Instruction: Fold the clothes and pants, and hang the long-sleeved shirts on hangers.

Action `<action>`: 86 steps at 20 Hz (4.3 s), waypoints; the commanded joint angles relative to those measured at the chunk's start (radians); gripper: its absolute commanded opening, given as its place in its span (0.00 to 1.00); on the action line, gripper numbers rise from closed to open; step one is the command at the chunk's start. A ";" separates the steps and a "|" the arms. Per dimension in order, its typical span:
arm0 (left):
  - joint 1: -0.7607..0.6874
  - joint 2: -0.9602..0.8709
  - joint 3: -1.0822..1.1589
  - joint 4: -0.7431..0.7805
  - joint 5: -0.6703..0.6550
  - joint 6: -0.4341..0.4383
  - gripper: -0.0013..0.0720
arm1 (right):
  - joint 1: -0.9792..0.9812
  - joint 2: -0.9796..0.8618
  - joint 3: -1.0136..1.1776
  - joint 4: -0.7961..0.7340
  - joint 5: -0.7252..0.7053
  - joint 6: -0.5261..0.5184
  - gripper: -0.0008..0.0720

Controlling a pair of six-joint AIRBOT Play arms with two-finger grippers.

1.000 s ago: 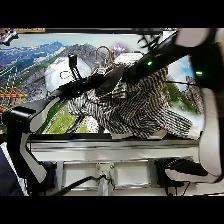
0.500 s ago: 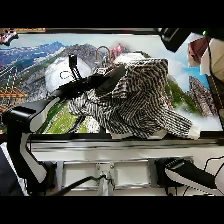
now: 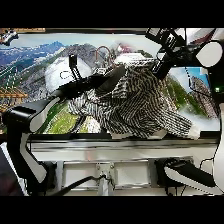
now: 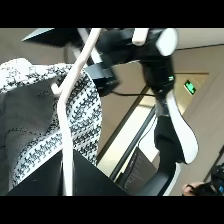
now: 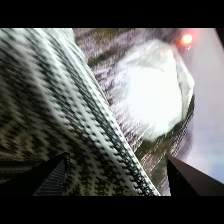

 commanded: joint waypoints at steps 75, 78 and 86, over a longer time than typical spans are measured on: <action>-0.194 0.640 -0.434 0.972 1.341 -0.908 0.73 | -0.035 0.147 -0.040 0.259 0.003 0.276 0.08; -0.198 0.628 -0.434 0.939 1.358 -0.897 0.05 | -0.035 0.147 -0.040 0.259 0.013 0.277 0.08; 0.103 0.618 -0.219 0.943 1.333 -0.788 0.04 | -0.035 0.147 -0.040 0.346 0.098 0.277 0.08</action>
